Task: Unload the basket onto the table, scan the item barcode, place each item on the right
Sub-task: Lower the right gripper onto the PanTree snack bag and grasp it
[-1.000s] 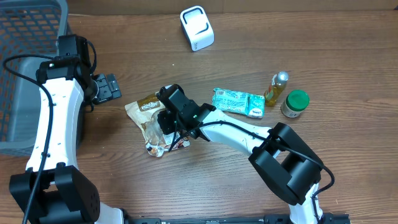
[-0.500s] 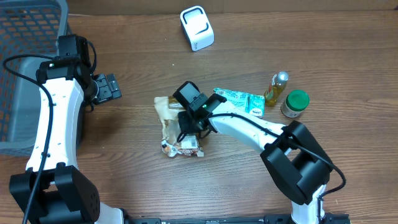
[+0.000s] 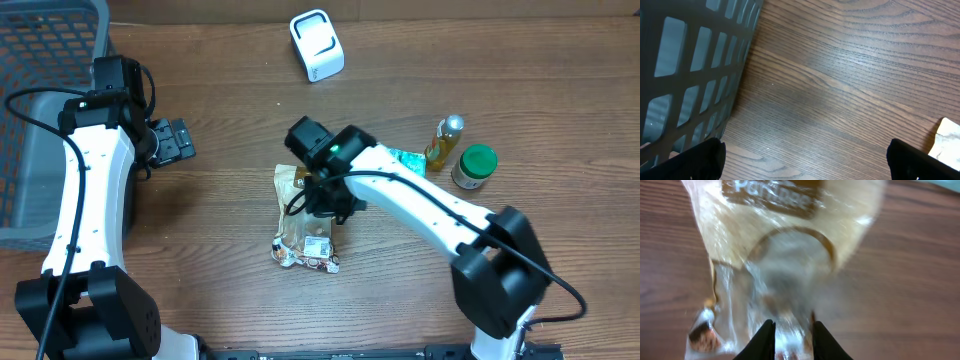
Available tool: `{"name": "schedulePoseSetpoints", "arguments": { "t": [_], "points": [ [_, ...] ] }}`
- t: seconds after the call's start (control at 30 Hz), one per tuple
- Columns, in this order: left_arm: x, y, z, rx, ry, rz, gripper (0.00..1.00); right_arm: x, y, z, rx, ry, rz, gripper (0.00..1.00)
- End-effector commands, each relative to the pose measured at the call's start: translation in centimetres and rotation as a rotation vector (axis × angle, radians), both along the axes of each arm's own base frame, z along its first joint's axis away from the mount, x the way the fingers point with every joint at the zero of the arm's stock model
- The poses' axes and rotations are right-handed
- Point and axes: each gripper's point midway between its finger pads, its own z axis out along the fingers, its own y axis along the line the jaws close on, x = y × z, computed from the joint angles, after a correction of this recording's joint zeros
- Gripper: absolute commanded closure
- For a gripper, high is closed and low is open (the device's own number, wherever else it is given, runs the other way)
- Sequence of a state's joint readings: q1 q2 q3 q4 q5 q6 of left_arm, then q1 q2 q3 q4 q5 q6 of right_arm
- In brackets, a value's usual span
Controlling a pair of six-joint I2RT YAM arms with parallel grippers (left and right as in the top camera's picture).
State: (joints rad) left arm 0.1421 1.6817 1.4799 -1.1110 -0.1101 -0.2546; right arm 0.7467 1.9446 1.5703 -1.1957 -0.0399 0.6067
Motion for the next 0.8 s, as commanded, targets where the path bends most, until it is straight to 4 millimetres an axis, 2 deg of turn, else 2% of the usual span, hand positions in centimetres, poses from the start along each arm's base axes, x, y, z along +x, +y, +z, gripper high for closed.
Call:
{"name": "schedulePoseSetpoints", "arguments": {
  "t": [0.0, 0.17, 0.33, 0.43, 0.57, 0.77],
  "points": [
    [0.3, 0.3, 1.2, 0.02, -0.032, -0.006, 0.0, -0.8, -2.4, 0.9, -0.057, 0.035, -0.096, 0.83],
    [0.3, 0.3, 1.2, 0.02, -0.032, -0.006, 0.0, -3.1, -3.9, -1.8, -0.119, 0.109, -0.143, 0.84],
    [0.3, 0.3, 1.2, 0.02, -0.032, -0.006, 0.0, -5.1, -3.4, -4.6, -0.093, 0.16, -0.128, 0.84],
    [0.3, 0.3, 1.2, 0.02, -0.032, -0.006, 0.0, -6.1, -2.0, -5.5, -0.023, 0.197, -0.116, 0.84],
    [0.3, 0.3, 1.2, 0.02, -0.032, -0.006, 0.0, -6.9, 1.1, -5.5, 0.102, 0.227, -0.079, 0.84],
    [0.3, 0.3, 1.2, 0.02, -0.032, -0.006, 0.01, -7.1, 5.2, -5.3, 0.211, 0.156, 0.01, 0.83]
  ]
}}
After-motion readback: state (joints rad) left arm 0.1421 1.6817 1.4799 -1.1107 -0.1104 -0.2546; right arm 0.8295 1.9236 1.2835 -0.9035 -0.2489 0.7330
